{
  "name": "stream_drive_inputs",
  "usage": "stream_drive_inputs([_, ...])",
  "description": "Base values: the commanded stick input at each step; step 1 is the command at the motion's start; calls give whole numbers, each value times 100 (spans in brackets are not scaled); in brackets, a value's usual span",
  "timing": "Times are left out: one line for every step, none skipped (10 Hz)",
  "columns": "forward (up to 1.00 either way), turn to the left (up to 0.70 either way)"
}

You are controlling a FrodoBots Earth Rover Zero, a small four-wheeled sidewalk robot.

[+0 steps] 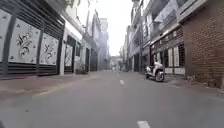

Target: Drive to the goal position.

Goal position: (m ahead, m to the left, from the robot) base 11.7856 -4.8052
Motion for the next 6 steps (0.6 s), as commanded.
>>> stream_drive_inputs([100, 6])
stream_drive_inputs([100, 6])
stream_drive_inputs([100, 6])
stream_drive_inputs([100, 6])
stream_drive_inputs([100, 6])
stream_drive_inputs([100, 6])
